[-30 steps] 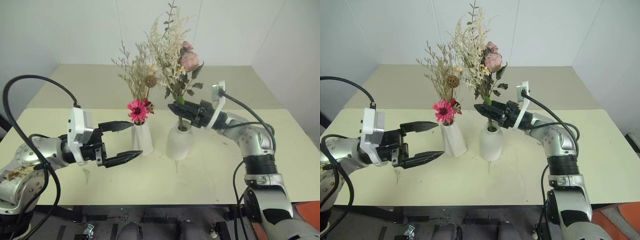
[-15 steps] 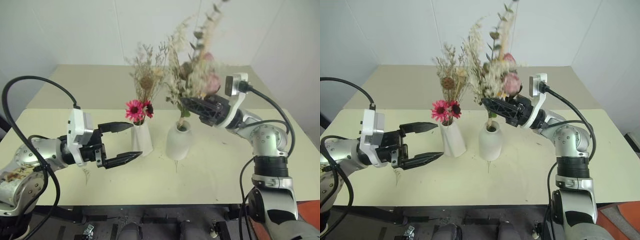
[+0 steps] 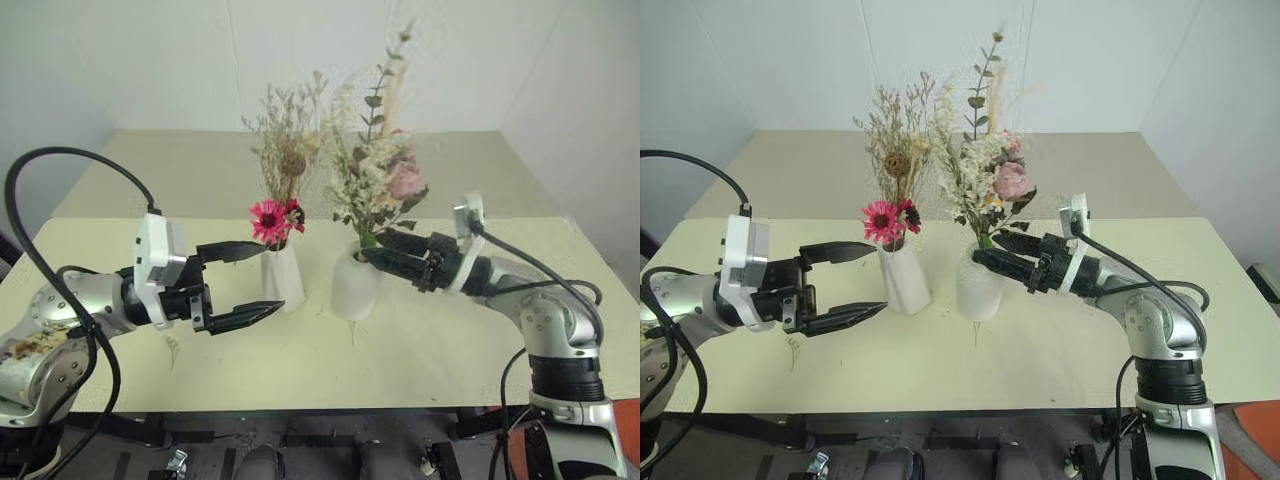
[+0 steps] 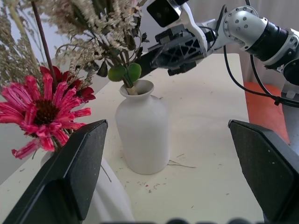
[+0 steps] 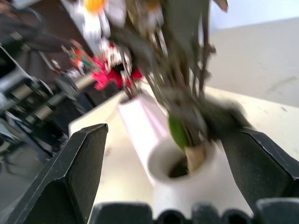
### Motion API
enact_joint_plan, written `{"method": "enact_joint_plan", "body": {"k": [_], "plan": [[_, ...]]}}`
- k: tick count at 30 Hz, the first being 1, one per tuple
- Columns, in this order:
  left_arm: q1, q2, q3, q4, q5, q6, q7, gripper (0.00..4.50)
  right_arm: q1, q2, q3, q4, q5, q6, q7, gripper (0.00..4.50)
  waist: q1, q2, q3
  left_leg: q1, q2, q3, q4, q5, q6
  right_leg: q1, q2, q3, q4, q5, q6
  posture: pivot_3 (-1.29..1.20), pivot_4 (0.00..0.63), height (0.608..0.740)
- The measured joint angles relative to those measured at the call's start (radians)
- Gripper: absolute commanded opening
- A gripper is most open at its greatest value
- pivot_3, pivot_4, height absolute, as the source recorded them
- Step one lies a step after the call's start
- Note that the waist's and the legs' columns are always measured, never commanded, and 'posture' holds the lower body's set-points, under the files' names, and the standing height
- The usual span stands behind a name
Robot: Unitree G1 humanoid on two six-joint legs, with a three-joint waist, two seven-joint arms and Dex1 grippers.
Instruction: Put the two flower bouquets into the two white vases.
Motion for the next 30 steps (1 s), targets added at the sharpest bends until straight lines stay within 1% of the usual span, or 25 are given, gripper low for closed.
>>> {"method": "enact_joint_plan", "body": {"k": [3,7,11,18,24,30], "plan": [[-0.017,-0.001,-0.011,0.018,0.008,-0.002,-0.009,4.50,0.049,-0.044,-0.011,-0.067,-0.003,0.000,-0.020,4.45,0.001,0.000,0.000,0.000,0.000,0.000,0.000,0.000,0.000,0.000,0.000,0.000,-0.001,0.000,0.000,0.00,0.150,0.740],[-0.020,-0.001,-0.013,0.038,0.023,-0.013,-0.021,4.50,0.142,-0.128,-0.071,-0.160,0.010,0.001,-0.025,4.45,0.007,0.000,0.000,0.000,0.000,0.000,0.000,0.000,0.000,0.001,0.000,0.000,-0.001,0.000,0.000,0.00,0.150,0.740],[-0.011,-0.002,-0.007,0.050,0.025,-0.021,-0.032,4.50,0.267,-0.223,-0.175,-0.246,0.033,0.007,-0.024,4.45,0.006,0.000,0.000,0.000,0.000,0.000,0.000,0.000,0.000,0.001,0.000,0.000,-0.001,0.000,0.000,0.00,0.150,0.740],[0.026,-0.003,0.023,0.051,0.023,-0.038,-0.051,4.50,0.449,-0.342,-0.372,-0.375,0.077,0.022,-0.021,4.45,0.001,-0.001,0.000,0.002,0.000,0.000,0.000,0.000,0.000,0.002,0.000,0.001,0.000,0.000,0.000,0.00,0.150,0.740],[0.035,0.005,0.048,0.053,0.018,-0.038,-0.068,4.50,0.542,-0.381,-0.471,-0.423,0.091,0.022,-0.018,4.45,0.003,-0.001,0.000,0.002,0.000,0.000,0.000,0.000,0.000,0.003,0.000,0.001,-0.001,0.000,0.001,0.00,0.150,0.740],[0.038,0.005,0.054,0.053,0.017,-0.037,-0.071,4.50,0.551,-0.387,-0.494,-0.430,0.109,0.022,-0.036,4.45,0.003,-0.001,0.000,0.002,0.000,0.000,0.000,0.000,0.000,0.003,0.000,0.001,-0.001,0.000,0.001,0.00,0.150,0.740]]}}
